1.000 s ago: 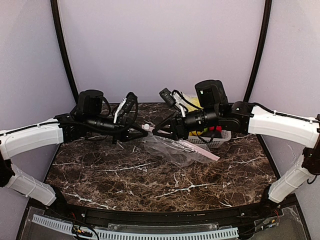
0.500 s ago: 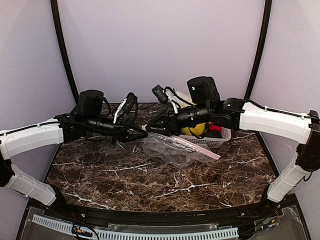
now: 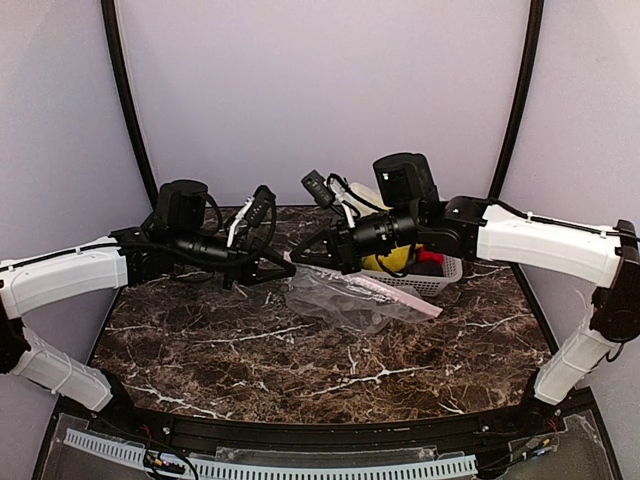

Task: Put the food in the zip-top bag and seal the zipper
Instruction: Unzip the zipper from the zipper food storage bag.

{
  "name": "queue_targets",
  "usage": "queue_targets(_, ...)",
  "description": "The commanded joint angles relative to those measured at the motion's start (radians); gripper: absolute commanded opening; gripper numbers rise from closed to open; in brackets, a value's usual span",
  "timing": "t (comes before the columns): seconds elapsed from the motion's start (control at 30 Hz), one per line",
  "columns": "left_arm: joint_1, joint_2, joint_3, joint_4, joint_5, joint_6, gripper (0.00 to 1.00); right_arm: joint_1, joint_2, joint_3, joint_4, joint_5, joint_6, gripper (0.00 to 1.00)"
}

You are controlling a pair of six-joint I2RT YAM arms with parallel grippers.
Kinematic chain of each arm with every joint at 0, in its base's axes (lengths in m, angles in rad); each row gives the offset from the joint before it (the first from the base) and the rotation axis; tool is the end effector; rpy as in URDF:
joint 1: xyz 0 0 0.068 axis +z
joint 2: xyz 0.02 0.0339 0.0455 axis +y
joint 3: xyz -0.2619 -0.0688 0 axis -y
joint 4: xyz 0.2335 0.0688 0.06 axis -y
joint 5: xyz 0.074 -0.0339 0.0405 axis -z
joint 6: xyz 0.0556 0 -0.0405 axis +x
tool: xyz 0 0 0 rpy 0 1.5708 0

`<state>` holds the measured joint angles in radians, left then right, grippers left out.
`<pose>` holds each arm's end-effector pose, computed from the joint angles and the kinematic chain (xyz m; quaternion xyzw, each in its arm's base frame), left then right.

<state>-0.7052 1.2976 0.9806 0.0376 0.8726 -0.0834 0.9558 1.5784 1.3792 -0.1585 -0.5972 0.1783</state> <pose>0.1973 -0.2239 0.3196 0.4635 0.6114 -0.5211 0.3739 0.1909 0.3244 0.3460 -0.4528 0.6631 0.4965 0.3297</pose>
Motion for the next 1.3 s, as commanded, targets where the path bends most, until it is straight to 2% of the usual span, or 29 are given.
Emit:
queue_targets(0.0,-0.005,0.001,-0.005,0.030,0.019,-0.012,0.01,0.007,0.002,-0.003,0.040,-0.017,0.000,0.00)
queue_targets(0.53,-0.005,-0.002,-0.013,0.048,-0.008,-0.021,0.01,0.008,-0.023,-0.050,0.042,0.022,-0.001,0.00)
queue_targets(1.27,-0.002,-0.027,-0.014,0.018,-0.132,-0.006,0.01,0.008,-0.062,-0.104,0.038,0.093,0.004,0.00)
